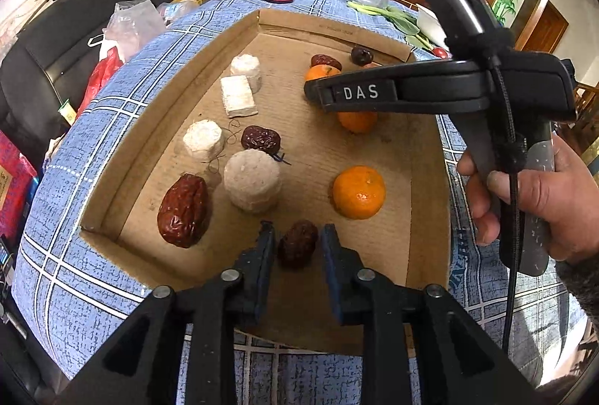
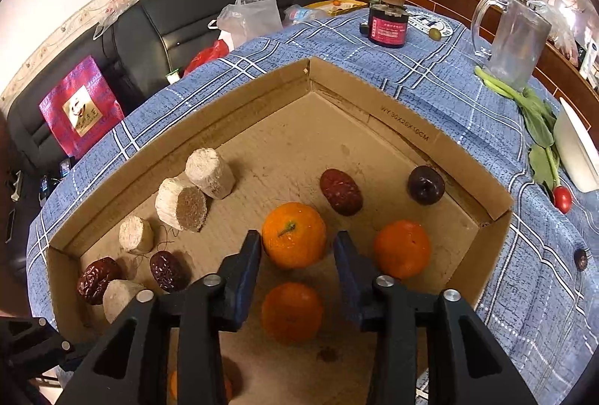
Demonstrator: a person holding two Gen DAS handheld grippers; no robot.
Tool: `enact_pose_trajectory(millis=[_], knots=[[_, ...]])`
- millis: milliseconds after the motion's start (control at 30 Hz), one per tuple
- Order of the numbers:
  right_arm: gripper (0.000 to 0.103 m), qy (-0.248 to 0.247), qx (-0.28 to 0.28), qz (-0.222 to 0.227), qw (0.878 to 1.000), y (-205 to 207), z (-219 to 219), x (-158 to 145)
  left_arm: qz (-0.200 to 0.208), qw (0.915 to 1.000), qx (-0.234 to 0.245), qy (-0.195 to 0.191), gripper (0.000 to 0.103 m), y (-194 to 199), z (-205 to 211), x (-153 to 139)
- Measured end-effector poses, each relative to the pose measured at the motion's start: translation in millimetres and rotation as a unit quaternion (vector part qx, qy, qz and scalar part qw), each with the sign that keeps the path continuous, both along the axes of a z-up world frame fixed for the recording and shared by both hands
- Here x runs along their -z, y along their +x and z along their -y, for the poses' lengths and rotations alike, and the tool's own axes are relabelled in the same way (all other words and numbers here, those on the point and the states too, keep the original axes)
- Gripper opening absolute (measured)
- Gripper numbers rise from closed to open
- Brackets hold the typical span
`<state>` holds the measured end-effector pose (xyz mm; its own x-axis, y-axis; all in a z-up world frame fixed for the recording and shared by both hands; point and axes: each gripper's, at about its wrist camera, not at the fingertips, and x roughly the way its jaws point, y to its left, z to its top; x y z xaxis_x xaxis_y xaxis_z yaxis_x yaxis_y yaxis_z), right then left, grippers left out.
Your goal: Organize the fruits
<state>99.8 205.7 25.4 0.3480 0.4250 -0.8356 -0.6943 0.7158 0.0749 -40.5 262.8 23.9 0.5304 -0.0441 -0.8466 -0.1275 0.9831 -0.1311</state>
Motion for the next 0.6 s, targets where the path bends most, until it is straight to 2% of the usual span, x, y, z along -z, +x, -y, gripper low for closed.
enact_pose_trajectory(millis=[133, 267, 300, 333, 367, 433, 567, 600], knots=[[0.048, 0.001, 0.007, 0.007, 1.0, -3, 6, -6, 0.0, 0.9999, 0.01, -0.002, 0.032, 1, 1, 0], [0.048, 0.005, 0.018, 0.017, 1.0, -10, 19, -18, 0.003, 0.9998, 0.017, 0.004, 0.042, -1, 2, -4], [0.052, 0.008, 0.025, 0.018, 0.999, -14, 26, -22, 0.011, 0.9998, 0.017, 0.01, 0.042, -2, 3, -7], [0.061, 0.011, 0.032, 0.019, 0.999, -17, 33, -26, 0.021, 0.9994, 0.016, 0.022, 0.048, -5, 3, -10], [0.065, 0.013, 0.039, 0.021, 0.999, -20, 40, -29, 0.034, 0.9984, 0.013, 0.043, 0.065, -7, 5, -15], [0.072, 0.014, 0.06, 0.031, 0.998, -31, 56, -37, 0.065, 0.9943, -0.006, 0.084, 0.085, -14, 6, -23], [0.081, 0.009, 0.108, 0.042, 0.993, -56, 90, -48, 0.116, 0.9874, -0.034, 0.102, 0.086, -20, 2, -39], [0.087, 0.008, 0.124, 0.041, 0.991, -64, 100, -50, 0.124, 0.9861, -0.043, 0.102, 0.088, -21, 1, -43]])
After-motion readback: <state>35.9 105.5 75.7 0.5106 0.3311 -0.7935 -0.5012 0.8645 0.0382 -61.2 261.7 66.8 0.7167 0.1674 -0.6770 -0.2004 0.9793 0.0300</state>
